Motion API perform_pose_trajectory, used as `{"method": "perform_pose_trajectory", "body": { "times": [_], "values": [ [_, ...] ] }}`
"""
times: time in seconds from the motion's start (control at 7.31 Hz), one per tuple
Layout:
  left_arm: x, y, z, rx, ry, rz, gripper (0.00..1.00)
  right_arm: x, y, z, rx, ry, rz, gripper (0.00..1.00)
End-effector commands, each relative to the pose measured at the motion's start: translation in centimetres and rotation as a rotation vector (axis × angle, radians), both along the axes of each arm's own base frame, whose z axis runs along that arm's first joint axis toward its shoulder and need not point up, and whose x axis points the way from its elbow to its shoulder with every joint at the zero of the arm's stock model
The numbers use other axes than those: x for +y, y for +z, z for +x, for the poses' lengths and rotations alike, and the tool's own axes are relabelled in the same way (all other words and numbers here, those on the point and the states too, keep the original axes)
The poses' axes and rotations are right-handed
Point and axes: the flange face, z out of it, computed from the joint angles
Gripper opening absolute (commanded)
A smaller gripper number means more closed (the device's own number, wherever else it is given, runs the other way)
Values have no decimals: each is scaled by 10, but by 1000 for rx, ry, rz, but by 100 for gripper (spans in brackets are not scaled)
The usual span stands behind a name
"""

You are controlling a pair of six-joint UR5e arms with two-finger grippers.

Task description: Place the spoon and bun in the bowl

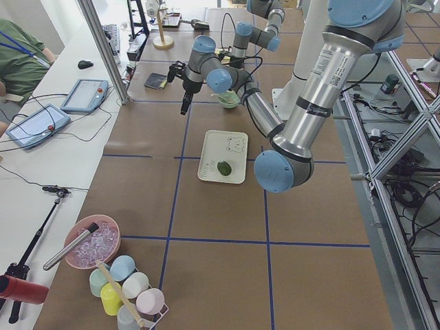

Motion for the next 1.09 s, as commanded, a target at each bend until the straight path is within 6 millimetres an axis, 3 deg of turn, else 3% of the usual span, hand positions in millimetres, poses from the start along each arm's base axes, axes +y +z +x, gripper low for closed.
{"method": "perform_pose_trajectory", "body": {
  "times": [0.0,0.27,0.41,0.55,0.68,0.96],
  "values": [
    [-1,3,0,-4,1,-4,100,0,-2,-2,-2,-2,6,99],
    [-2,4,1,-5,1,-6,100,-13,-3,7,-3,19,10,99],
    [-2,6,1,-10,4,-6,100,-28,-7,21,-10,38,14,99],
    [1,26,-5,-34,40,-10,100,-45,1,40,5,40,22,100],
    [-9,28,-32,-26,59,3,100,-59,18,63,41,-1,75,100],
    [-19,69,-94,-64,119,26,100,-100,70,128,157,-82,130,100]
  ]
}}
